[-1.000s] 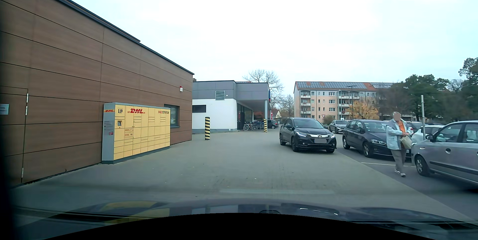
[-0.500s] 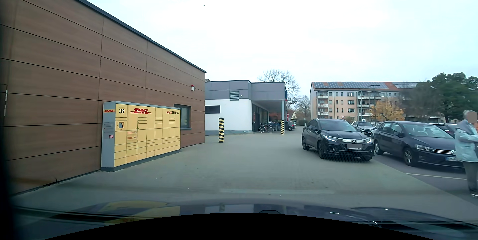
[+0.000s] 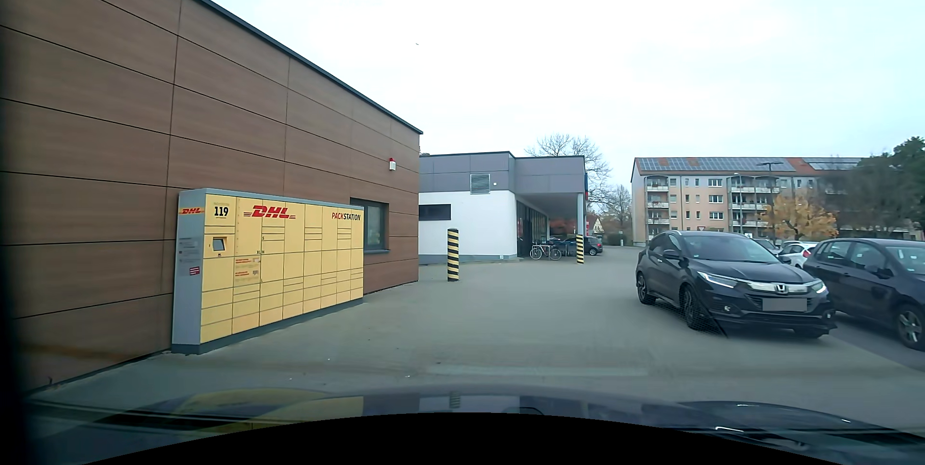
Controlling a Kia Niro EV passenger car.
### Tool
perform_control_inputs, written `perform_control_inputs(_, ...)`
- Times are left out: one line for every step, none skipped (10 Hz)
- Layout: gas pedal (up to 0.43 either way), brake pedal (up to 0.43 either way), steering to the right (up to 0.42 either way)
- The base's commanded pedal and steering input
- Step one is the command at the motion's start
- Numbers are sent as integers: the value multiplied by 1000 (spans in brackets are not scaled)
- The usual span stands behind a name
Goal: Follow the waypoints while adhering to traffic rules and regulations
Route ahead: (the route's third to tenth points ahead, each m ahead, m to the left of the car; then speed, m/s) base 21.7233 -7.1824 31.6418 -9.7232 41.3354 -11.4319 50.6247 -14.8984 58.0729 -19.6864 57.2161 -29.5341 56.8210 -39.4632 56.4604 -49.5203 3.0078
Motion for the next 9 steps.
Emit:
perform_control_inputs(189,0,-100)
perform_control_inputs(189,0,-81)
perform_control_inputs(189,0,-58)
perform_control_inputs(177,0,-39)
perform_control_inputs(177,0,-22)
perform_control_inputs(150,0,1)
perform_control_inputs(118,0,19)
perform_control_inputs(87,0,31)
perform_control_inputs(39,0,48)
